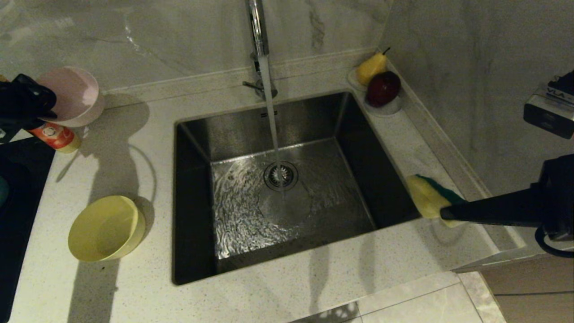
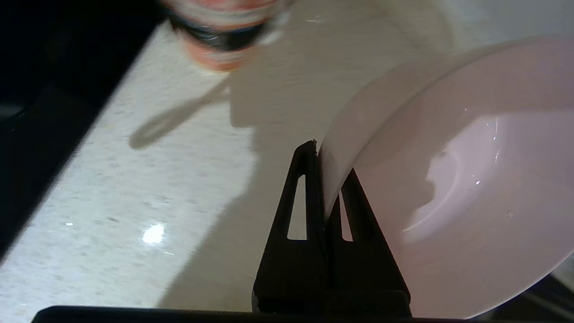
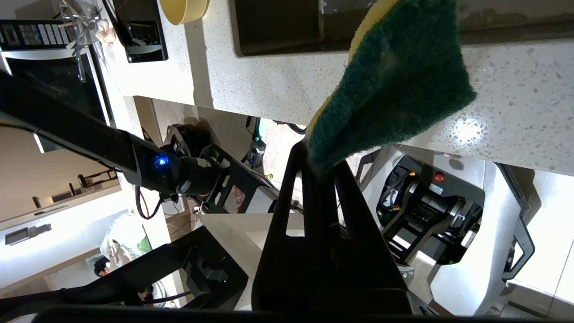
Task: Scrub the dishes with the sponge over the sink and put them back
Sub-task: Wash the bowl
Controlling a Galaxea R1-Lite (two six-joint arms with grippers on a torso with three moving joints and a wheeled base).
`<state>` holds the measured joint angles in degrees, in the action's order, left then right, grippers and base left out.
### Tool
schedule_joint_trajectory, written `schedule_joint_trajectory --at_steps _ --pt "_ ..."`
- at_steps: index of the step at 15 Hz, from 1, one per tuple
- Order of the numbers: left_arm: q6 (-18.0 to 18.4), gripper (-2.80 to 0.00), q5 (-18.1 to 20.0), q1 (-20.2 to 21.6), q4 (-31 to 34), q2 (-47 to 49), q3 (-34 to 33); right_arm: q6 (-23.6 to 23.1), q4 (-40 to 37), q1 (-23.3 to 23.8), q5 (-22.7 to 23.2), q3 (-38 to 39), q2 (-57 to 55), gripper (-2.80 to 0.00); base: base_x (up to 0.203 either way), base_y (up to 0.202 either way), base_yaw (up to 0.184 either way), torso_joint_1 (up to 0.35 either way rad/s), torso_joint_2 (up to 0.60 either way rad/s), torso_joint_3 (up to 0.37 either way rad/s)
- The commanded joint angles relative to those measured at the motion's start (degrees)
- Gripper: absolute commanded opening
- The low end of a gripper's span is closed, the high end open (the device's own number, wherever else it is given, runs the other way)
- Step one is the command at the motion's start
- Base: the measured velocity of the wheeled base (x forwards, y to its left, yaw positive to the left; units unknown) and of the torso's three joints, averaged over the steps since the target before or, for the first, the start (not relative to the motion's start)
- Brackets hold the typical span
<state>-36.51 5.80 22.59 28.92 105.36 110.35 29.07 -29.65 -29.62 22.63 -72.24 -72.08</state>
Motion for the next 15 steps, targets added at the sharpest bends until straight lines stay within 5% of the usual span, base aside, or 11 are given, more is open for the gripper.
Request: schedule_joint_trajectory --at_steps 1,6,10,15 --pt "-0.7 -2.80 0.1 -3.9 0.4 -4.0 0.4 0.1 -0.1 -0.1 0.2 -0.2 0.3 -2.80 0.000 0.000 0.000 0.000 0.00 0.000" --pt "-2.3 -2.80 -0.9 -18.8 4.9 -7.8 -0.7 0.1 -0.1 -0.1 0.2 -0.4 1.6 -2.80 0.000 0.000 0.000 0.000 0.00 0.000" --pt "-2.2 -2.80 -8.1 -31.5 5.2 -8.0 -8.3 -0.6 -0.1 -0.1 0.2 -0.3 3.7 -2.80 0.000 0.000 0.000 0.000 0.00 0.000" --pt "-2.2 -2.80 -9.3 -39.3 3.2 -5.9 -10.9 -0.9 -0.2 -0.1 0.1 0.9 6.1 -2.80 0.000 0.000 0.000 0.000 0.00 0.000"
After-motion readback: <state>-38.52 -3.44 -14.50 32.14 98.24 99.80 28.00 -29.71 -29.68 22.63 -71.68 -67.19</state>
